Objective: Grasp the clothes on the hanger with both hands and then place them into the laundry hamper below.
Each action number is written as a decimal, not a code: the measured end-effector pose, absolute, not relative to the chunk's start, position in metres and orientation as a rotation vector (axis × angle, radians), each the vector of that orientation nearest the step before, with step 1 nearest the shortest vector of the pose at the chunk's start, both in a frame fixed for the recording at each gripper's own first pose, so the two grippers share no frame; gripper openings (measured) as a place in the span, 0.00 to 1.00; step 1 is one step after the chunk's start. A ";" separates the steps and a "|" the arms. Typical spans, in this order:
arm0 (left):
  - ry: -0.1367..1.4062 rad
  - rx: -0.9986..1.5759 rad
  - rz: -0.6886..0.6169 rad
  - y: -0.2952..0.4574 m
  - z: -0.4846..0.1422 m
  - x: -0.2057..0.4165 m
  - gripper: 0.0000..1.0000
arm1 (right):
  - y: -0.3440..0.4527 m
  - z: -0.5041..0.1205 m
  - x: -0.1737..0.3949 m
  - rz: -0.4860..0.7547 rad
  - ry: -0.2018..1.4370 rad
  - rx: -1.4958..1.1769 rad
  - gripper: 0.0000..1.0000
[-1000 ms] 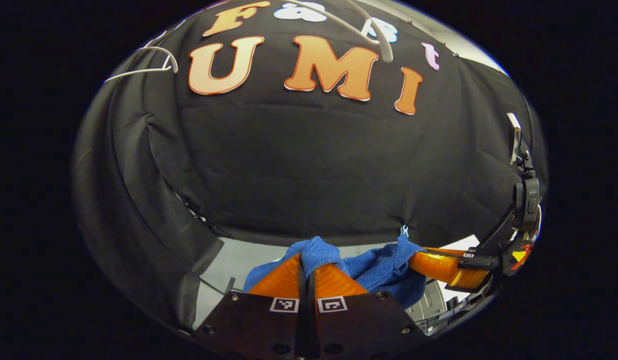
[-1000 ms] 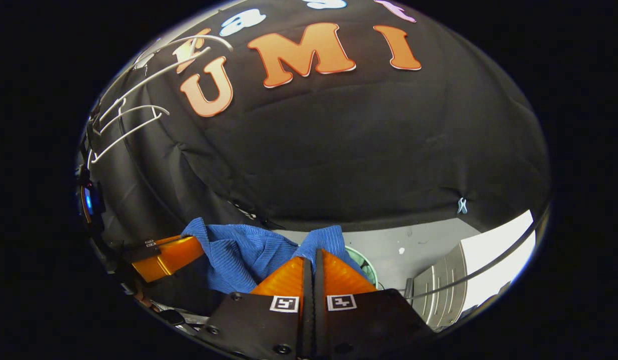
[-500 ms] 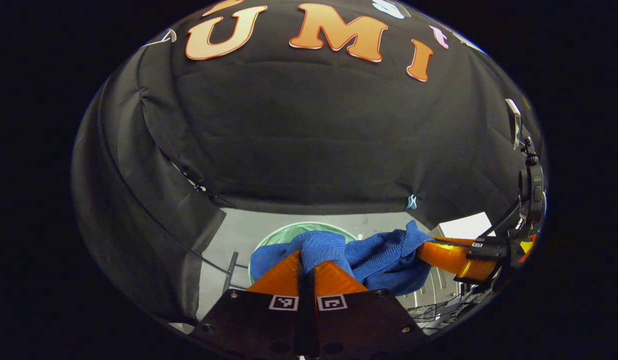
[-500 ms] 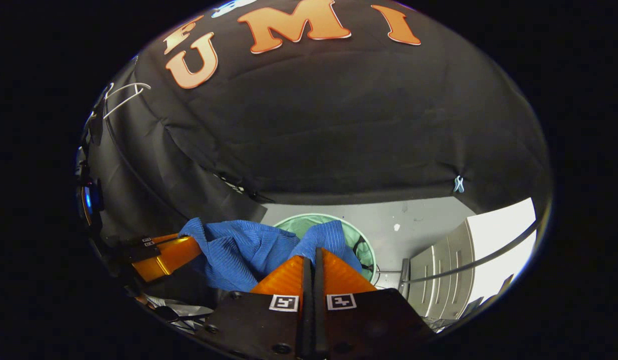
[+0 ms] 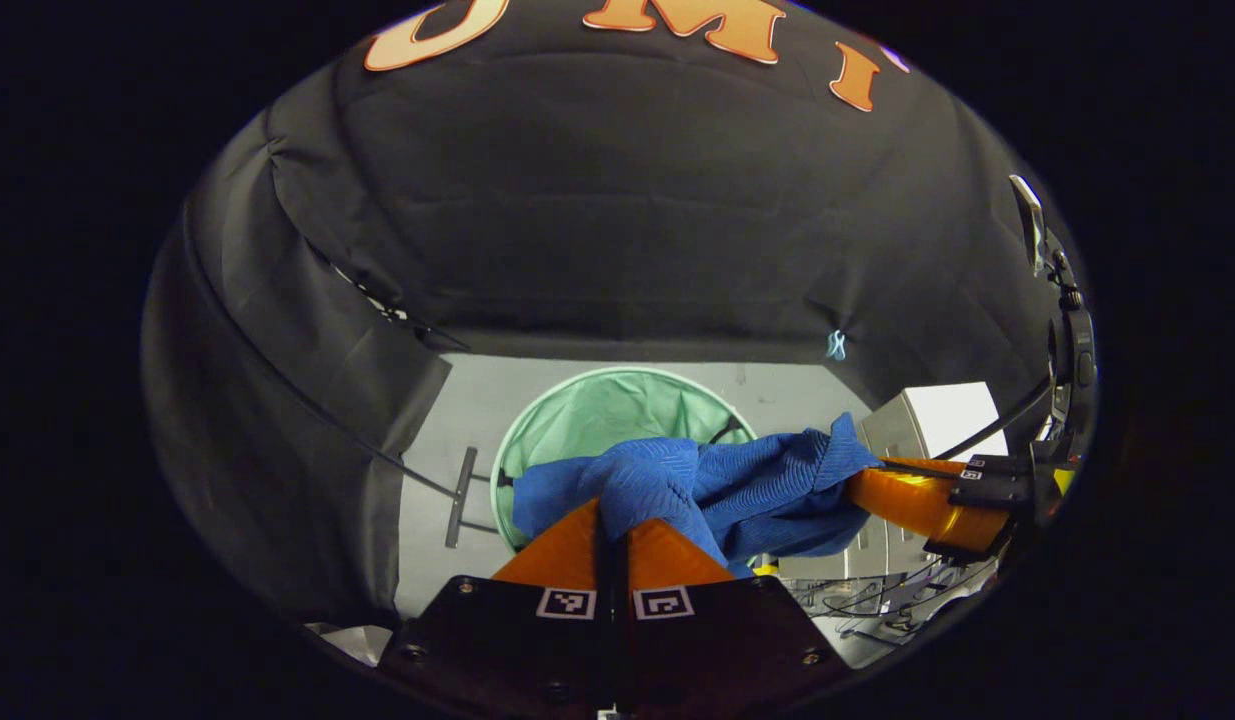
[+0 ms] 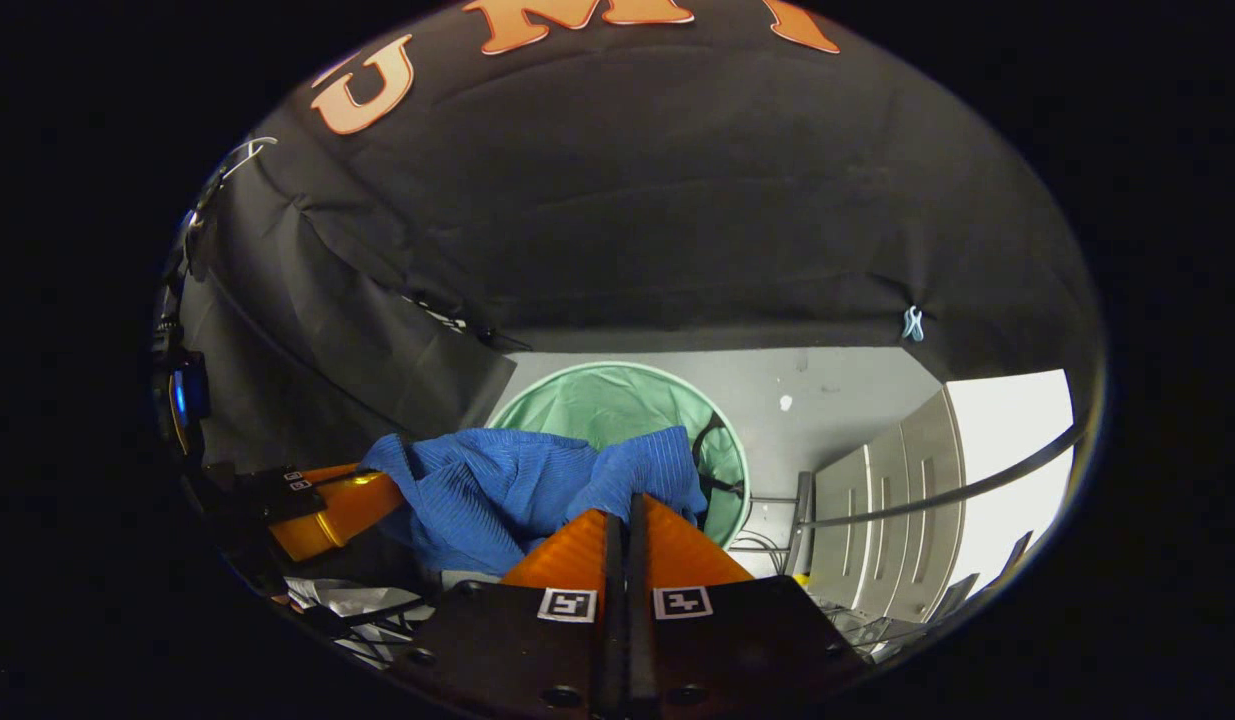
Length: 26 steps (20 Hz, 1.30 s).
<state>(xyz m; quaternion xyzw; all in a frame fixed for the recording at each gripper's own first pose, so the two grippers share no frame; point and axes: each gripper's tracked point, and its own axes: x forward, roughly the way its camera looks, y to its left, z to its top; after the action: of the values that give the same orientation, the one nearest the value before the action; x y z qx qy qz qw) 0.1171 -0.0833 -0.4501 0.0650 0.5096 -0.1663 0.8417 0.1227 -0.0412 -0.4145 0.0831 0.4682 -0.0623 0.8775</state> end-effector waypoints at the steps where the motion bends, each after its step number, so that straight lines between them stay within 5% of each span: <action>1: 1.078 0.140 -0.351 -0.083 -0.452 0.116 0.01 | -0.043 -0.415 0.120 -0.132 0.983 0.170 0.08; 5: 1.084 0.139 -0.360 -0.086 -0.448 0.107 0.06 | -0.045 -0.416 0.108 -0.157 1.007 0.196 0.10; 7: 1.082 0.128 -0.364 -0.090 -0.445 0.106 0.21 | -0.045 -0.411 0.108 -0.167 0.996 0.210 0.18; 10: 1.073 0.136 -0.362 -0.088 -0.436 0.101 0.62 | -0.049 -0.397 0.104 -0.180 0.970 0.198 0.66; 12: 1.064 0.127 -0.348 -0.086 -0.426 0.096 0.80 | -0.050 -0.389 0.097 -0.190 0.955 0.207 0.63; 14: 1.051 0.121 -0.331 -0.084 -0.421 0.092 0.95 | -0.055 -0.382 0.088 -0.203 0.945 0.211 0.71; 17: 1.022 0.130 -0.306 -0.075 -0.404 0.089 0.97 | -0.060 -0.369 0.074 -0.216 0.920 0.188 1.00; 18: 1.006 0.133 -0.301 -0.074 -0.397 0.089 0.98 | -0.064 -0.362 0.071 -0.223 0.904 0.178 0.93; 26: 0.792 0.102 -0.274 -0.072 -0.297 0.089 0.97 | -0.071 -0.279 0.042 -0.231 0.744 0.098 0.98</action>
<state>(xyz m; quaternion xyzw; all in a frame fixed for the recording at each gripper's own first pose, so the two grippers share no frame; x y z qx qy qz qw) 0.0893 -0.0721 -0.2967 0.0495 0.3845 -0.1332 0.9121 0.0416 -0.0708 -0.2790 0.0479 0.3626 -0.1126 0.9239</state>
